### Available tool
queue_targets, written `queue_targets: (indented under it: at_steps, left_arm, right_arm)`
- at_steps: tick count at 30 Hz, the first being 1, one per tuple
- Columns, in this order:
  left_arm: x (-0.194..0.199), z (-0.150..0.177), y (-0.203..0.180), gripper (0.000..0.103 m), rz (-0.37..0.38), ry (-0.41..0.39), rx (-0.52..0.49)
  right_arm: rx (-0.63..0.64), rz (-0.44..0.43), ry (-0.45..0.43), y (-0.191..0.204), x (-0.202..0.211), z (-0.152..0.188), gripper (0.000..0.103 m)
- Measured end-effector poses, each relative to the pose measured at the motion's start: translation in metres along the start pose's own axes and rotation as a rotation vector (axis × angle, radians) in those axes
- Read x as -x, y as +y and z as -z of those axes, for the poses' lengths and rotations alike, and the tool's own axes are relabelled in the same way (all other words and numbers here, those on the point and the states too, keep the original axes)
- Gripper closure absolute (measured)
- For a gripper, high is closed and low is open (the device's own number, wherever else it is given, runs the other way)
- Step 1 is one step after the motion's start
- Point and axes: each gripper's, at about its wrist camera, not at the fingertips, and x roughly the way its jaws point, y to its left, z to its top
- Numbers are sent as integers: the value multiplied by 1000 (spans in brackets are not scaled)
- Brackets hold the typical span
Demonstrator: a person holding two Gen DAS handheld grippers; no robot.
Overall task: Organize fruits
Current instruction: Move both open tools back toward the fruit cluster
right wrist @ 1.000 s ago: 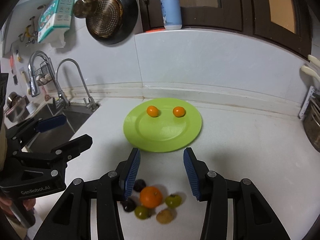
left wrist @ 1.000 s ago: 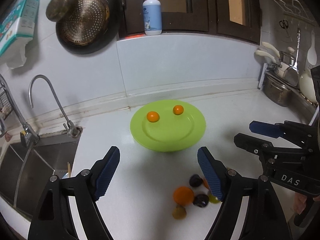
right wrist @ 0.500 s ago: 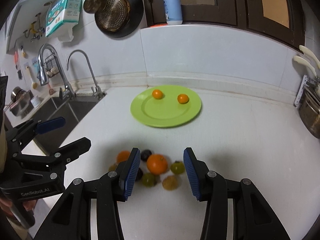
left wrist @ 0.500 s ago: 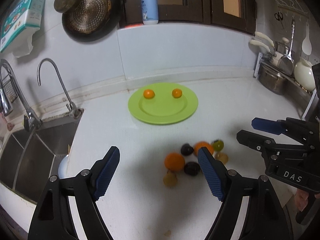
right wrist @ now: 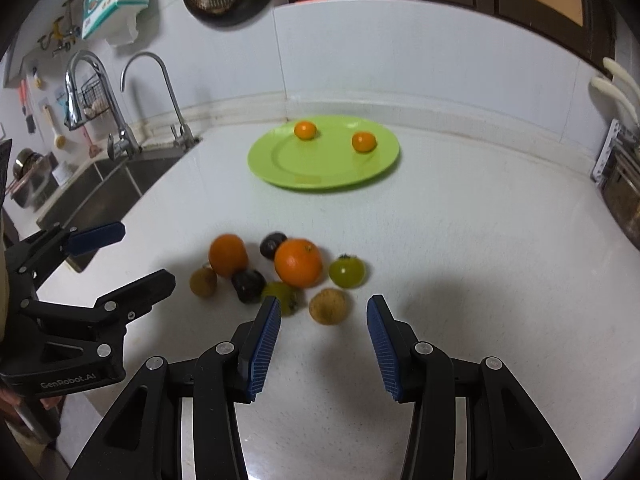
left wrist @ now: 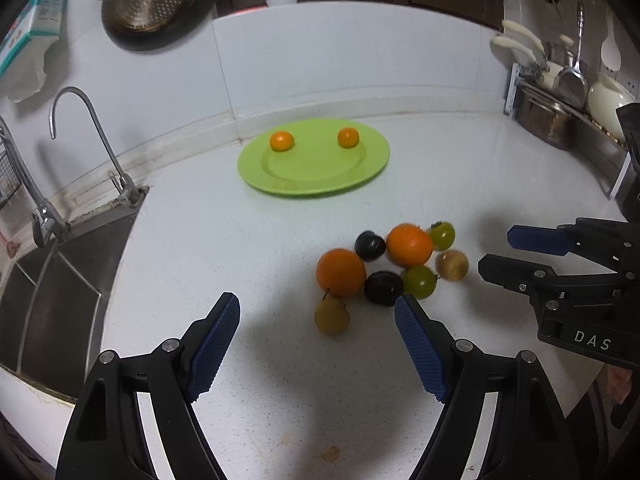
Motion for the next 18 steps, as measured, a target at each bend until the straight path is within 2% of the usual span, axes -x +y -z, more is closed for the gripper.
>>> queue_targets:
  at_steps: [3, 18]
  left_arm:
    - [-12, 3, 0, 24, 9, 21, -2]
    - [-46, 5, 4, 50, 54, 97, 12]
  right_arm:
    - [0, -3, 30, -3, -11, 4, 57]
    - [-15, -25, 122, -7, -50, 6, 58]
